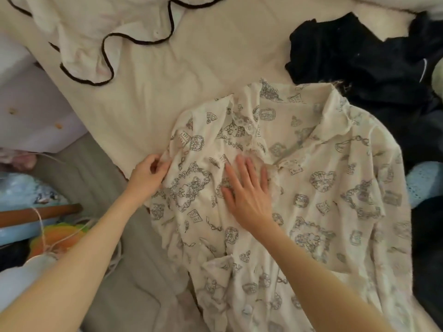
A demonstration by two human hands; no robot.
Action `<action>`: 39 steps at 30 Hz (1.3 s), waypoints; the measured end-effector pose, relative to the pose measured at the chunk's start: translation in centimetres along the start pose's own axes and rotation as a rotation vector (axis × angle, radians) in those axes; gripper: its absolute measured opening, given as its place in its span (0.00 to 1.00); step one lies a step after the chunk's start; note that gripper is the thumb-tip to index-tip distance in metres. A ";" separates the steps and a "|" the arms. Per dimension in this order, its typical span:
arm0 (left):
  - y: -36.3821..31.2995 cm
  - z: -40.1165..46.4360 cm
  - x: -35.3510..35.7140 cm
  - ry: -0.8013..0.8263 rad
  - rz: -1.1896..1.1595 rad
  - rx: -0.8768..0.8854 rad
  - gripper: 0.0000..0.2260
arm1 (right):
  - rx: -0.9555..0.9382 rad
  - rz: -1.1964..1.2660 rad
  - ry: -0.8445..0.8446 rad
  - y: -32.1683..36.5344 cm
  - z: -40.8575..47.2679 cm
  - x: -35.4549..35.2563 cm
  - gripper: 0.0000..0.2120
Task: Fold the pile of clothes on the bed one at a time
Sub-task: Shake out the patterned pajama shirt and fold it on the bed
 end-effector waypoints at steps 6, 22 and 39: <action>4.9 -3.0 0.2 0.127 -0.073 -0.020 0.09 | 0.060 -0.085 0.051 -0.8 0.0 1.8 0.27; 5.6 -4.8 -9.0 0.030 0.323 0.056 0.12 | 0.130 0.070 0.109 5.6 -8.2 4.3 0.26; 1.7 -14.6 3.2 0.200 -0.133 0.142 0.29 | 0.760 1.286 -0.141 0.1 -16.3 2.3 0.09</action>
Point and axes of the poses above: each hand's wrist, its own z-axis towards the middle knuckle, its own x-axis out of the palm, y = z × x, the point moved 10 cm from there along z, towards the middle knuckle, and after that the axes turned 1 degree about -x, right-handed, at the moved point
